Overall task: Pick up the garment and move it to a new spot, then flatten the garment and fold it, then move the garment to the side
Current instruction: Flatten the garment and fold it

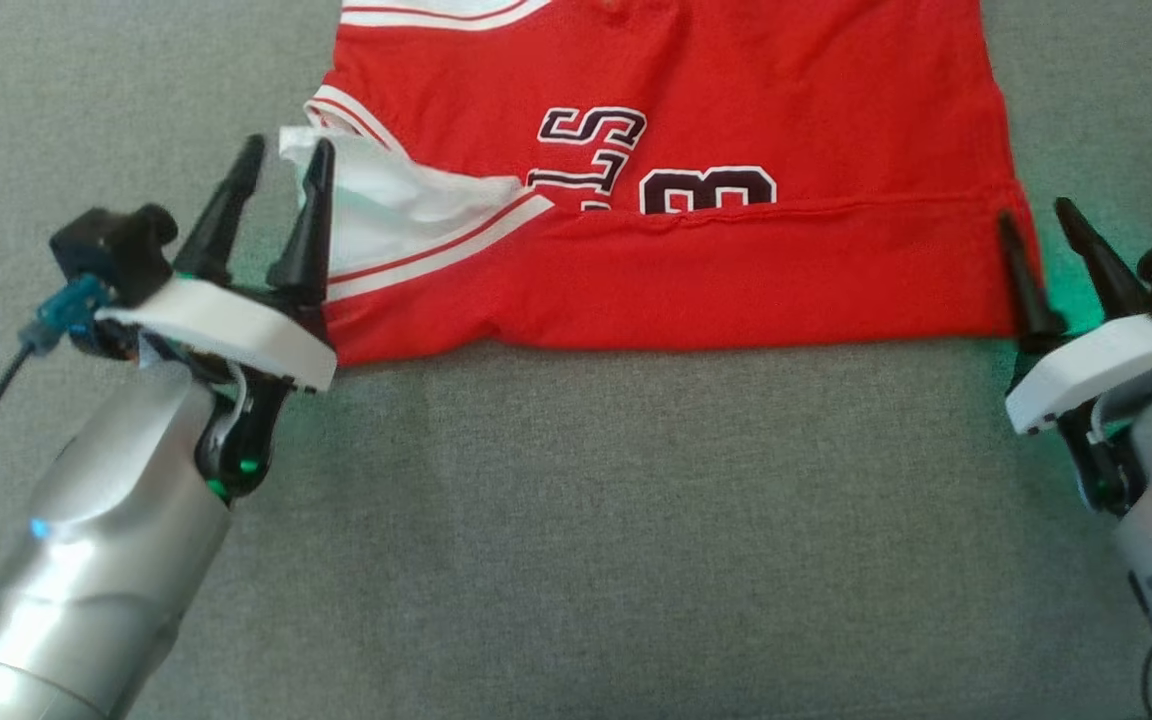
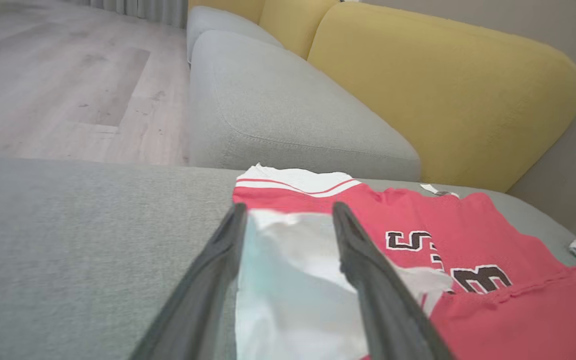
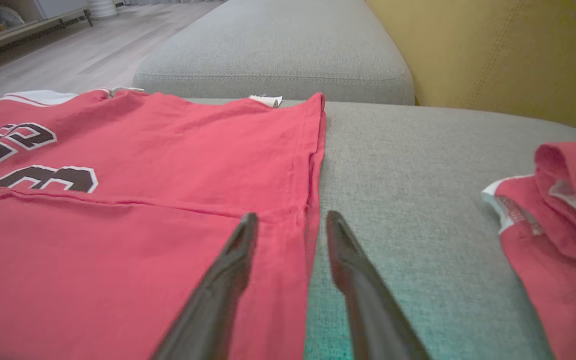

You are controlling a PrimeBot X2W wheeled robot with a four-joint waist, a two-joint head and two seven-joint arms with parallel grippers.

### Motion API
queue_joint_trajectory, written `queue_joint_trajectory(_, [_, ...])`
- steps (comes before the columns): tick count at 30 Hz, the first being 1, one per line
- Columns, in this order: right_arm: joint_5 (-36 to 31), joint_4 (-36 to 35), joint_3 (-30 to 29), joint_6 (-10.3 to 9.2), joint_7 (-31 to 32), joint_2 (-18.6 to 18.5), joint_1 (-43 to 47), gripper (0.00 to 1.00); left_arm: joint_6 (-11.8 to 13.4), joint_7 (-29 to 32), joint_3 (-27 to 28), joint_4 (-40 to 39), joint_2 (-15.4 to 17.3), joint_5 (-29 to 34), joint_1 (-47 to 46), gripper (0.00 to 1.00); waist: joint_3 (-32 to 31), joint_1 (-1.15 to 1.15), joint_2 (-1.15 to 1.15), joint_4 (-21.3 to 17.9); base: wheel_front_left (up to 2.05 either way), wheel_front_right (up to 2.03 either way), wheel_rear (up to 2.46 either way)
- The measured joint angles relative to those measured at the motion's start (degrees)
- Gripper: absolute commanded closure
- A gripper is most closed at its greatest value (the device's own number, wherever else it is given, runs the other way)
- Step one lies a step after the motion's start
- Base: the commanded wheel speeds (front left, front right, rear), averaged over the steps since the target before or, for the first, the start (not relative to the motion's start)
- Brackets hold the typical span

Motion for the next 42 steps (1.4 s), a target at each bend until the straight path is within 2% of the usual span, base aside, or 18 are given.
queue_joint_trajectory(4, [-0.1,0.2,-0.7,0.0,-1.0,1.0,0.8,0.0,2.3,-1.4,2.0,-0.2,-0.4,4.4,2.3,0.0,-1.1,-0.02,0.0,0.1,0.0,0.0,0.0])
queue_joint_trajectory(8, [-1.8,-2.5,-3.1,0.0,-1.1,1.8,4.0,0.0,4.2,-1.5,6.3,-2.1,-1.2,9.3,10.3,0.0,-2.4,-0.02,0.0,0.2,0.0,0.0,0.0])
queue_joint_trajectory(13, [-3.9,-5.3,-5.2,0.0,-1.1,2.9,8.2,0.0,6.0,-1.5,6.7,2.5,-2.6,12.9,18.8,0.0,-3.6,-0.03,0.0,-0.6,0.0,0.0,0.0])
queue_joint_trajectory(19, [-4.8,-6.9,-6.0,0.0,-1.1,3.4,9.7,0.0,6.8,-1.8,6.1,8.4,-3.6,13.9,17.0,0.0,-3.9,-0.03,0.0,-1.9,0.0,0.0,0.0])
queue_joint_trajectory(22, [-5.2,-7.4,-6.4,0.0,-1.1,3.5,9.7,0.0,6.4,-1.9,5.6,9.9,-3.8,14.6,15.6,0.0,-3.6,-0.03,0.0,-2.1,0.0,0.0,0.0])
queue_joint_trajectory(25, [-5.2,-7.5,-6.8,0.0,-1.1,3.8,9.7,0.0,5.9,-2.3,4.8,10.7,-3.8,16.4,14.4,0.06,-3.2,-0.03,0.0,-1.9,0.0,0.0,0.0])
queue_joint_trajectory(26, [-5.2,-7.5,-7.0,0.0,-1.1,3.9,9.7,0.0,5.9,-2.3,4.4,10.8,-3.6,17.5,14.0,0.17,-3.2,-0.03,0.0,-1.8,0.0,0.0,0.0])
queue_joint_trajectory(27, [-5.2,-7.5,-7.3,0.0,-1.1,4.0,9.8,0.0,5.5,-2.3,4.1,10.8,-3.6,18.4,13.7,0.42,-3.1,-0.03,0.0,-1.7,0.0,0.0,0.0])
queue_joint_trajectory(28, [-5.2,-7.5,-7.6,0.0,-1.1,4.0,9.9,0.0,5.4,-2.3,3.8,10.7,-3.5,19.2,13.4,0.59,-3.1,-0.02,0.0,-1.6,0.0,0.0,0.0])
queue_joint_trajectory(29, [-5.2,-7.5,-7.7,0.0,-1.1,4.1,9.9,0.0,5.4,-2.3,3.3,10.6,-3.5,20.1,13.1,0.98,-3.2,-0.02,0.0,-1.5,0.0,0.0,0.0])
queue_joint_trajectory(37, [-5.7,-6.8,-8.2,0.0,-1.1,4.4,11.1,0.0,4.4,-1.8,2.9,6.4,-2.2,25.6,13.6,1.0,-3.1,-0.02,0.0,-0.8,0.0,0.0,0.0])
queue_joint_trajectory(42, [-5.0,-5.4,-8.3,0.0,-1.1,4.8,11.1,0.0,4.0,-1.8,3.6,3.8,-1.3,26.9,14.9,1.0,-3.2,-0.01,0.0,-0.6,0.0,0.0,0.0])
